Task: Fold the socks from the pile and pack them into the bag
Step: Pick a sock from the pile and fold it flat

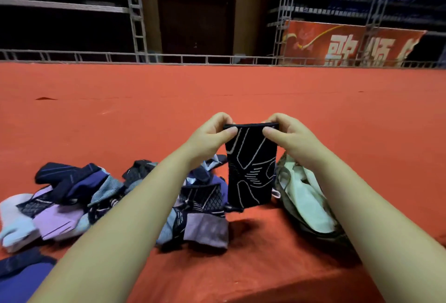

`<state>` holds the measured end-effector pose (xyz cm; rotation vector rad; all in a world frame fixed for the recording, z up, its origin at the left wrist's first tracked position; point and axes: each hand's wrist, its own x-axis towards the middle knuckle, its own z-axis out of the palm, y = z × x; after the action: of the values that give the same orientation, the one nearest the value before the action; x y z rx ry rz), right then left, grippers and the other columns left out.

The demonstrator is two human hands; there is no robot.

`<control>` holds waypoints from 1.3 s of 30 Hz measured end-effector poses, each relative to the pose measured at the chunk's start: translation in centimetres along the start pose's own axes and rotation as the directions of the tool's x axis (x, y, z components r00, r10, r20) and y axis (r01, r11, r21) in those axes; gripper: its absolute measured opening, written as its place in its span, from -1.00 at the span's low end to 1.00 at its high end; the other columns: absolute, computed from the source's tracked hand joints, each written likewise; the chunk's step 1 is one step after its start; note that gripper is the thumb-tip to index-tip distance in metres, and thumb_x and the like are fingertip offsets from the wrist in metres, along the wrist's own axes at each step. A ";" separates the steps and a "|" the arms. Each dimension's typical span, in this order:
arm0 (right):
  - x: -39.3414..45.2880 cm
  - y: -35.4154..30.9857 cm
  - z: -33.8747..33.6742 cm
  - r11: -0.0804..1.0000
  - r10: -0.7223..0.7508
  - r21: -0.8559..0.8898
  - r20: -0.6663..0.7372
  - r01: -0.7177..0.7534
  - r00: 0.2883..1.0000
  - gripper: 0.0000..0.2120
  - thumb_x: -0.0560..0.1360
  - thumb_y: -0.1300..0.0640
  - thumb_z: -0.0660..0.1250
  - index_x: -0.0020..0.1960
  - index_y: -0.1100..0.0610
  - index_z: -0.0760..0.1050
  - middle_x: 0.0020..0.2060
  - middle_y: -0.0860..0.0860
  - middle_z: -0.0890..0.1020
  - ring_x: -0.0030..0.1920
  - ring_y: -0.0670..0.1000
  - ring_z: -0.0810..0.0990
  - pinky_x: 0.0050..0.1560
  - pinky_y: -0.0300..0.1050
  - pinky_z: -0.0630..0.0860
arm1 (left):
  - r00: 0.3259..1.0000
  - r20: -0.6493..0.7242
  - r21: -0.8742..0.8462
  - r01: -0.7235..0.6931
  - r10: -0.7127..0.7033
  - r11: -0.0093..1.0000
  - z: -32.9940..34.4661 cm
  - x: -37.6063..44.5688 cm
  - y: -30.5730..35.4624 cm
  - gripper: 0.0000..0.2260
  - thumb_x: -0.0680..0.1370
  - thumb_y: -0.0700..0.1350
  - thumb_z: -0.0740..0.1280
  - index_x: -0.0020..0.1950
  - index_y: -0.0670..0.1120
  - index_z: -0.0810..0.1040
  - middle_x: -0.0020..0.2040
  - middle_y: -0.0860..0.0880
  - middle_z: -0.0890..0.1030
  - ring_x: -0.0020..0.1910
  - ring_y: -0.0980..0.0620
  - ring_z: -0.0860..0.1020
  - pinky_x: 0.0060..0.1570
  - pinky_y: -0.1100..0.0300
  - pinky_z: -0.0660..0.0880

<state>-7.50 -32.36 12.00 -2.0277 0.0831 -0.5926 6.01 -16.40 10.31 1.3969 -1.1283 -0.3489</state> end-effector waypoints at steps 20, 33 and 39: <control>-13.4 17.6 8.4 0.835 0.466 -0.201 -0.237 -0.512 0.852 -0.90 0.60 0.09 0.20 0.00 0.12 0.36 -0.03 0.12 0.58 0.03 0.12 0.54 -0.11 -0.14 0.28 | 0.748 0.092 0.030 0.658 -0.657 0.753 10.5 -11.7 -14.7 -0.66 0.58 -0.02 0.25 0.29 0.16 0.22 -0.04 0.01 0.56 -0.20 0.12 0.56 -0.29 0.21 0.52; -11.3 18.7 7.1 0.748 0.338 -0.510 -0.258 -0.425 0.905 -0.73 0.49 -0.06 0.31 0.07 0.07 0.38 0.03 0.00 0.48 0.03 0.06 0.52 0.05 -0.02 0.44 | 0.909 0.103 0.611 0.262 -0.404 0.747 10.8 -12.9 -16.9 -0.66 0.55 0.06 0.30 0.31 0.06 0.51 0.49 0.08 0.23 0.45 0.13 0.19 0.35 0.36 0.03; -16.9 18.4 5.1 0.901 0.149 -0.424 0.113 -0.089 0.982 -0.64 0.25 -0.25 0.35 -0.05 -0.08 0.53 0.15 -0.31 0.36 0.25 -0.36 0.25 0.23 -0.50 0.12 | 0.903 0.087 0.569 0.301 -0.420 0.765 10.5 -12.3 -17.1 -0.78 0.59 0.04 0.23 0.12 0.11 0.64 0.42 0.07 0.38 0.39 0.14 0.27 0.35 0.28 0.14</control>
<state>-16.69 -32.73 -11.78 -2.4543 0.2670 -0.3696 -1.07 -16.88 -12.10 2.1473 -1.1748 -0.4851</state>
